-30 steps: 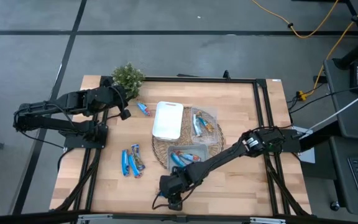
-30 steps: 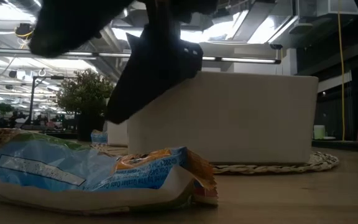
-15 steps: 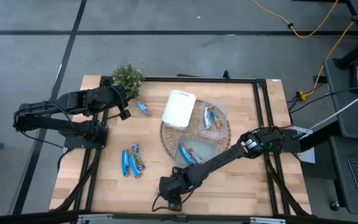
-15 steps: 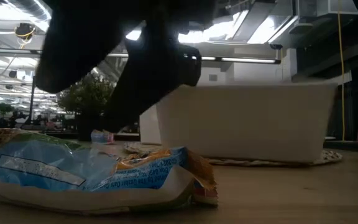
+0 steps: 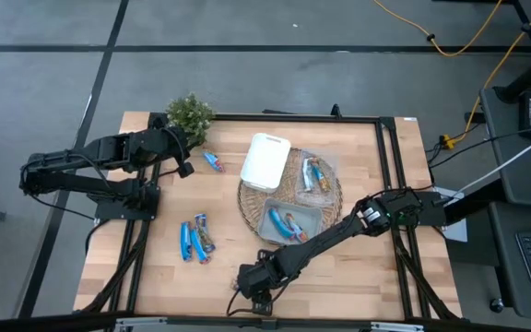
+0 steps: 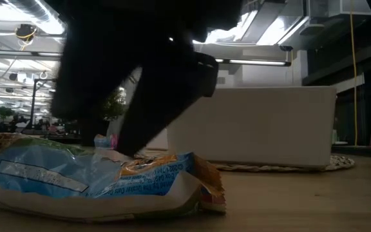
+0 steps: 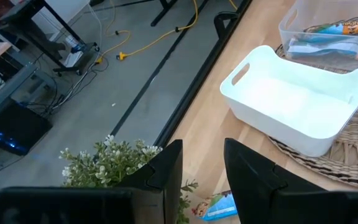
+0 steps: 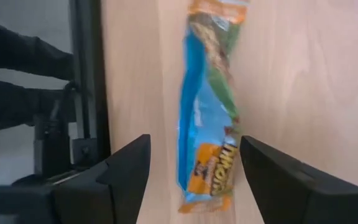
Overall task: Pick and place Granola Bars by type
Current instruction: Put the yellow granola bar into the transparent bin
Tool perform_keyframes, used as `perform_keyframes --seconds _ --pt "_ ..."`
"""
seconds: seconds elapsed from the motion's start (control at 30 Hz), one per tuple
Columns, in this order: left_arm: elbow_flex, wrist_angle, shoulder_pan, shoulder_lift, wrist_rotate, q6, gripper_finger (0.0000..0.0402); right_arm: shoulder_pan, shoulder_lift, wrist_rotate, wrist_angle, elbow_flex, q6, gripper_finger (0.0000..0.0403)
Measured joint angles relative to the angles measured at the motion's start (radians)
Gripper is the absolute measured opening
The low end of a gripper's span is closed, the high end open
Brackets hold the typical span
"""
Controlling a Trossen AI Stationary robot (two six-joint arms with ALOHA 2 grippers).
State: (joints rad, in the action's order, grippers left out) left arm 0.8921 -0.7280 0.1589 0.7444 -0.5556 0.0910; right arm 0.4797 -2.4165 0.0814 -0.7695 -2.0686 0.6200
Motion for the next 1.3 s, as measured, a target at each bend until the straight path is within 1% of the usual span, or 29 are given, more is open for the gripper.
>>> perform_keyframes --seconds 0.2,0.47,0.53,0.6,0.67,0.8,0.87,0.93,1.03,1.13,1.2,1.3 --pt "0.000 0.000 0.000 0.000 0.000 0.000 0.0112 0.002 0.000 -0.006 -0.058 0.017 0.030 0.0248" --pt "0.000 -0.001 0.000 0.000 0.000 -0.001 0.0112 0.010 -0.031 0.026 -0.031 0.016 0.033 0.0248" --pt "0.000 -0.001 0.000 0.000 0.000 -0.002 0.0112 0.014 -0.037 0.016 -0.033 0.014 0.033 0.0244" --pt "0.000 -0.001 0.000 0.000 0.000 -0.002 0.0112 0.014 -0.037 0.003 -0.034 0.014 0.051 0.0231" --pt "0.000 -0.001 0.000 0.000 0.000 -0.001 0.0112 0.014 -0.038 -0.002 -0.037 0.014 0.067 0.0206" --pt "0.000 -0.001 0.000 0.000 0.000 -0.002 0.0112 0.013 -0.039 -0.005 -0.040 0.014 0.084 0.0131" --pt "0.000 -0.001 0.000 0.000 0.000 -0.002 0.0112 0.013 -0.040 0.002 -0.014 0.014 0.083 0.0092" --pt "0.000 -0.002 0.000 0.000 0.000 -0.002 0.0112 0.017 -0.040 0.029 0.011 0.014 0.084 0.0065" --pt "0.000 -0.002 0.000 0.000 0.000 -0.002 0.0112 0.019 -0.045 0.055 0.064 0.014 0.088 0.0052" --pt "0.000 -0.002 0.000 0.000 0.000 -0.002 0.0112 0.023 -0.047 0.054 0.044 -0.025 0.096 0.0054" --pt "0.000 -0.002 0.000 0.000 0.007 -0.002 0.0112 0.026 -0.047 0.050 0.014 -0.080 0.076 0.0059" --pt "0.000 -0.002 0.000 0.000 0.029 -0.001 0.0112 0.032 -0.047 0.003 -0.098 -0.200 0.018 0.0055"
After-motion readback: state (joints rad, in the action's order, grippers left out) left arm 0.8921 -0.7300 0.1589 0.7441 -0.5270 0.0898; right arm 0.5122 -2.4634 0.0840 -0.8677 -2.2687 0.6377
